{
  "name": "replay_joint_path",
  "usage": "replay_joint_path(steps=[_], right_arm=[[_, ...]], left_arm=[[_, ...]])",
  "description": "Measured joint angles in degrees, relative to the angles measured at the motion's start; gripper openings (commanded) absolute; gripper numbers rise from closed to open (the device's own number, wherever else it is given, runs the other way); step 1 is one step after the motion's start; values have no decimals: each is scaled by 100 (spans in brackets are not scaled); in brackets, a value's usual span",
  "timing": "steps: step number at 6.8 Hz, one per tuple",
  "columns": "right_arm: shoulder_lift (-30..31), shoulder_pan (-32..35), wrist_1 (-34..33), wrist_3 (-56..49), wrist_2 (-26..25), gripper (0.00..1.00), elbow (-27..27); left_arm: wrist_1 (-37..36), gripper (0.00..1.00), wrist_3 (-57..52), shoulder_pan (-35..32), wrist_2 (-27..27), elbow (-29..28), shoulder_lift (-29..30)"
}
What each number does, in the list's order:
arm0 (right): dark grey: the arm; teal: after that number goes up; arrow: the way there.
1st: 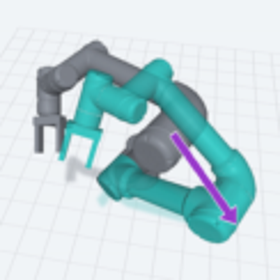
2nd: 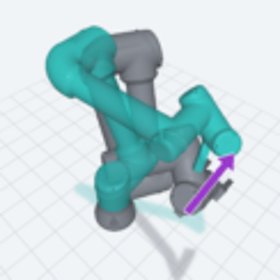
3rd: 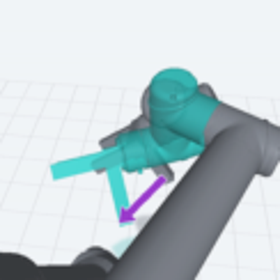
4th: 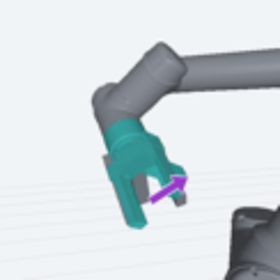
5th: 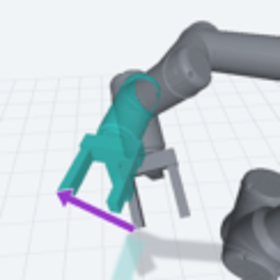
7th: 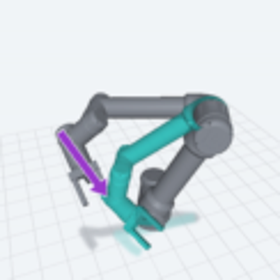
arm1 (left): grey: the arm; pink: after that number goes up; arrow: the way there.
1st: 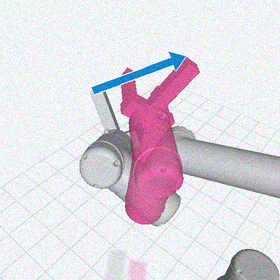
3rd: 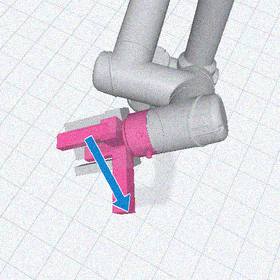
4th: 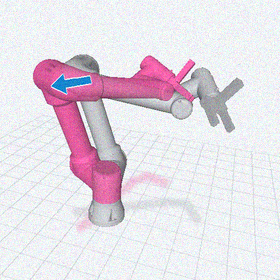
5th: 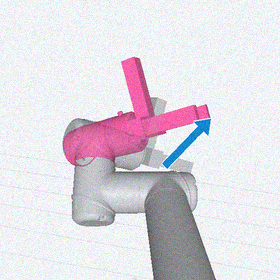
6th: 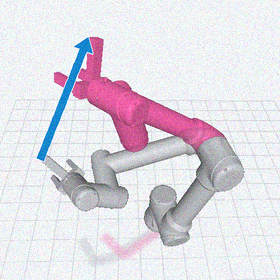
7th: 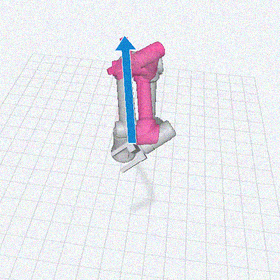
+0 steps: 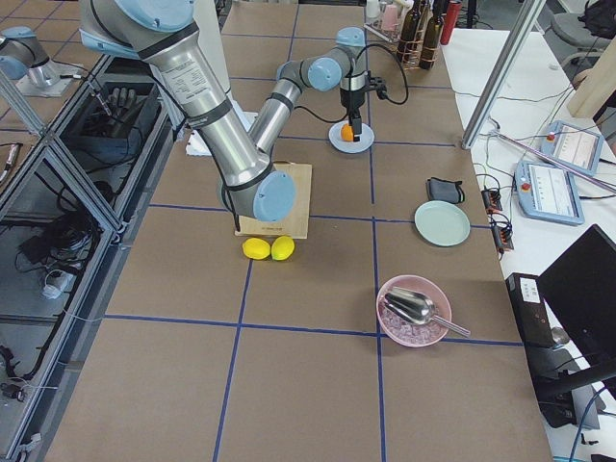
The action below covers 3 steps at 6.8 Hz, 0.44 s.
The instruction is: Pick orange to plate
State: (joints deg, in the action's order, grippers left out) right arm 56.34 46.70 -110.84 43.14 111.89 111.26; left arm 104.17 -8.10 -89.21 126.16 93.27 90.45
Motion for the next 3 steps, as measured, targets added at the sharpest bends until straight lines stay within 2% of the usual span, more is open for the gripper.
replay_joint_path(steps=[3], right_arm=[[1000, 1382, -74, -1855, 1069, 100, 256]], left_arm=[[-1290, 100, -220, -129, 284, 27, -68]])
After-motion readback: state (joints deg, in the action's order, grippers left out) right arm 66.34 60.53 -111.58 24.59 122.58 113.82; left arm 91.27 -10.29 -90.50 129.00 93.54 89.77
